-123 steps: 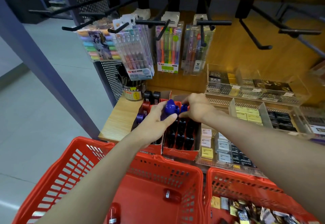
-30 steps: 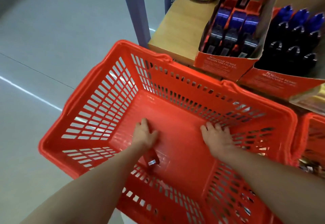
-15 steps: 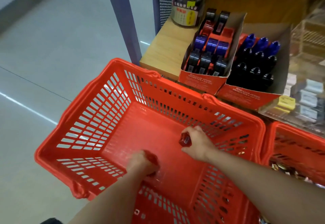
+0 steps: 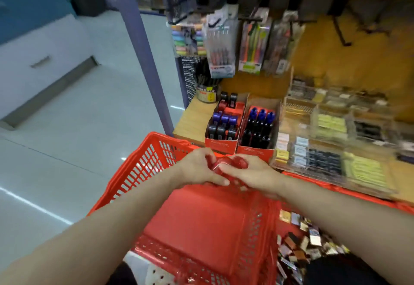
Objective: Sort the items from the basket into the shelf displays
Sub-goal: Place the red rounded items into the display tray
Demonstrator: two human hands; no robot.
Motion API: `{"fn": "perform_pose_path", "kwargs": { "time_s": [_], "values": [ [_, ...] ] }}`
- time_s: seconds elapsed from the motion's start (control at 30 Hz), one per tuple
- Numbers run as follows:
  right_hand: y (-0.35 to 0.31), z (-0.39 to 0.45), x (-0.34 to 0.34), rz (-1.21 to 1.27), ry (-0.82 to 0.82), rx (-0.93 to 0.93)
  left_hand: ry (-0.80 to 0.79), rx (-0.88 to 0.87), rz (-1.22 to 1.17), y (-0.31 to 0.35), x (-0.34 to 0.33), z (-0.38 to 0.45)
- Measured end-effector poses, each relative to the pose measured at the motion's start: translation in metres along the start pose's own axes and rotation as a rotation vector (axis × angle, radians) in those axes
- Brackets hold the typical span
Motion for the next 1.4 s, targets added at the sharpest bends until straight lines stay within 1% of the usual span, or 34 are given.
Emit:
{"fn": "perform_pose_path", "kwargs": {
  "time_s": [0.07, 0.1, 0.2, 0.27, 0.33, 0.47, 0.57, 0.67, 0.73, 0.77, 0.83, 0.93, 1.0, 1.1, 1.17, 1.23, 1.3, 1.33, 1.4],
  "values": [
    [-0.018, -0.024, 0.011, 0.112, 0.036, 0.034, 0.043, -0.086, -0.045, 0.032, 0.004, -0.019],
    [-0.025, -0.034, 0.015, 0.212, 0.045, 0.021, 0.066, -0.115, -0.130, 0.044, 0.006, -0.028],
    [-0.041, -0.056, 0.027, 0.531, 0.067, -0.007, 0.128, -0.177, -0.490, 0.066, 0.006, -0.047],
    [-0.047, -0.066, 0.030, 0.640, 0.072, 0.013, 0.131, -0.240, -0.577, 0.073, 0.002, -0.055],
    [-0.052, -0.073, 0.029, 0.680, 0.062, 0.012, 0.106, -0.320, -0.553, 0.079, -0.004, -0.059],
    [-0.058, -0.080, 0.028, 0.723, 0.025, 0.007, 0.106, -0.490, -0.474, 0.085, -0.009, -0.059],
    [-0.059, -0.080, 0.029, 0.759, -0.007, -0.009, 0.056, -0.543, -0.462, 0.084, -0.006, -0.054],
    [-0.058, -0.079, 0.030, 0.790, -0.077, -0.034, -0.017, -0.578, -0.438, 0.082, -0.004, -0.050],
    [-0.058, -0.075, 0.030, 0.804, -0.105, -0.016, -0.011, -0.562, -0.447, 0.083, -0.005, -0.046],
    [-0.058, -0.072, 0.031, 0.788, -0.087, 0.002, 0.013, -0.536, -0.461, 0.084, -0.007, -0.044],
    [-0.061, -0.066, 0.036, 0.691, 0.012, 0.042, 0.052, -0.463, -0.522, 0.085, -0.008, -0.039],
    [-0.062, -0.062, 0.048, 0.470, 0.202, 0.119, 0.010, -0.396, -0.540, 0.082, -0.012, -0.030],
    [-0.056, -0.062, 0.056, 0.292, 0.238, 0.164, -0.036, -0.375, -0.482, 0.077, -0.018, -0.026],
    [-0.052, -0.060, 0.070, 0.008, 0.223, 0.248, -0.050, -0.347, -0.432, 0.074, -0.024, -0.011],
    [-0.055, -0.050, 0.085, -0.043, 0.302, 0.303, -0.020, -0.352, -0.398, 0.079, -0.023, 0.006],
    [-0.056, -0.036, 0.106, -0.066, 0.462, 0.296, 0.045, -0.344, -0.376, 0.087, -0.020, 0.030],
    [-0.053, -0.018, 0.132, -0.127, 0.622, 0.235, 0.112, -0.322, -0.320, 0.092, -0.015, 0.059],
    [-0.051, -0.008, 0.144, -0.161, 0.671, 0.206, 0.127, -0.302, -0.276, 0.093, -0.013, 0.074],
    [-0.049, 0.015, 0.165, -0.238, 0.701, 0.168, 0.102, -0.272, -0.196, 0.091, -0.011, 0.102]
  ]
}}
Point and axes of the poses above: each hand's wrist, its own z-axis towards the middle knuckle, its own x-axis out of the back of the hand, y = z × x, the point moved 2 cm from there along z, towards the middle knuckle, and after that the axes turned 4 degrees about -z, right-handed, at the moved point
